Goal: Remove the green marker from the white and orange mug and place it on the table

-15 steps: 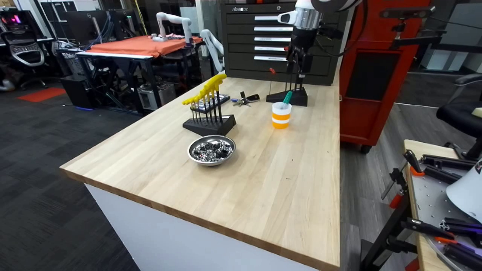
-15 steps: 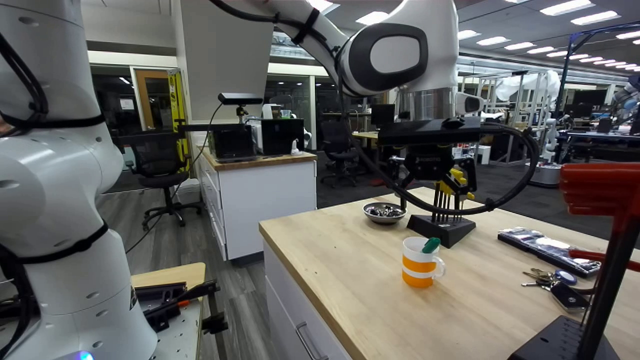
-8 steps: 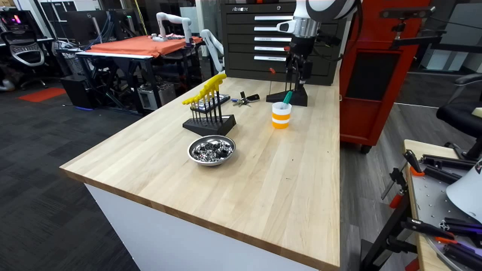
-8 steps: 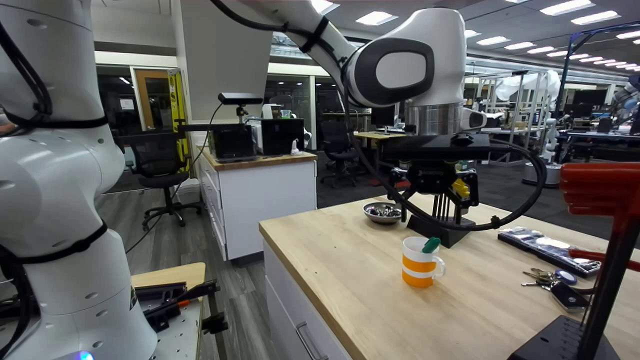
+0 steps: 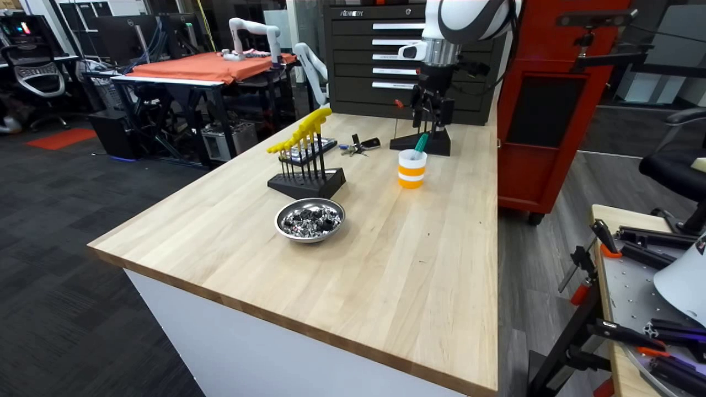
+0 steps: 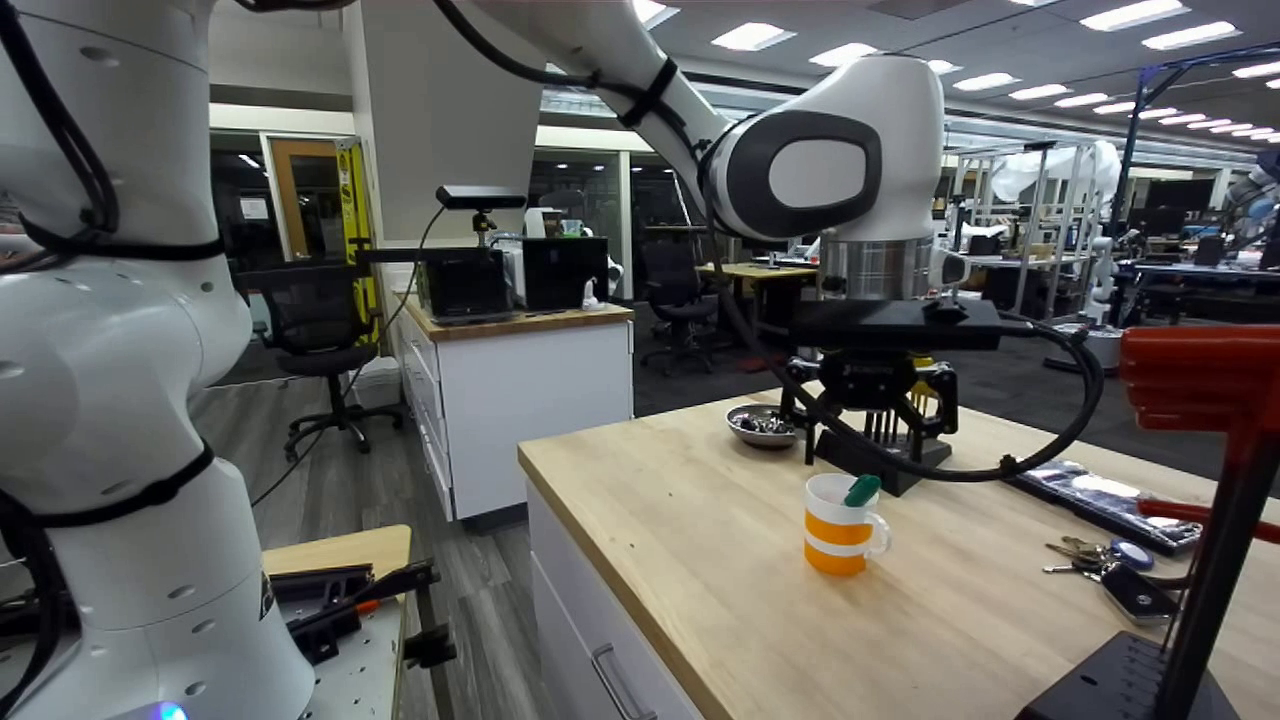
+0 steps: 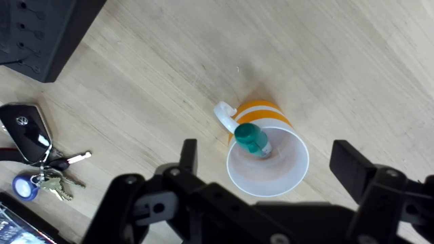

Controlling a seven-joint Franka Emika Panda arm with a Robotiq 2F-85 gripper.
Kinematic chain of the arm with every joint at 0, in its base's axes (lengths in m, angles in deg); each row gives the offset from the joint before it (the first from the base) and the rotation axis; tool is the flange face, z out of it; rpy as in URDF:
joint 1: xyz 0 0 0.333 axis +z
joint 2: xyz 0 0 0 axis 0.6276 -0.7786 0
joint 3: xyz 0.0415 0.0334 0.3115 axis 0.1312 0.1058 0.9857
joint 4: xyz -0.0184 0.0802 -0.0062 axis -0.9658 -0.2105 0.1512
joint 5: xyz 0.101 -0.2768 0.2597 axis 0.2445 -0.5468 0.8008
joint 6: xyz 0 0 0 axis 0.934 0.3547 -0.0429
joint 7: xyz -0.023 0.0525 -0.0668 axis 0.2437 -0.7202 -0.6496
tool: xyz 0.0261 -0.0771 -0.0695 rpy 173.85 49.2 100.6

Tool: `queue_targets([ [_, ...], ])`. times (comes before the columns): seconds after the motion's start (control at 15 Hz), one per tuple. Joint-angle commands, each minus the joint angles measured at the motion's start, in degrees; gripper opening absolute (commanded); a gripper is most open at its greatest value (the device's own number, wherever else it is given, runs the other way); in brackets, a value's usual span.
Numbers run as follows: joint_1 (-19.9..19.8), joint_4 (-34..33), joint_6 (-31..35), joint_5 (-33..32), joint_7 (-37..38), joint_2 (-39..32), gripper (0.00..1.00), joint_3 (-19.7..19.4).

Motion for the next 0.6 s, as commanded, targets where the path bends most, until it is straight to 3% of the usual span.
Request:
queue_targets([
  [0.0, -2.0, -2.0, 0.1, 0.6, -4.3, -1.9, 1.0, 1.7],
  [0.53, -2.8, -2.9, -0.3, 0.0, -10.8, -3.8, 1.0, 2.2],
])
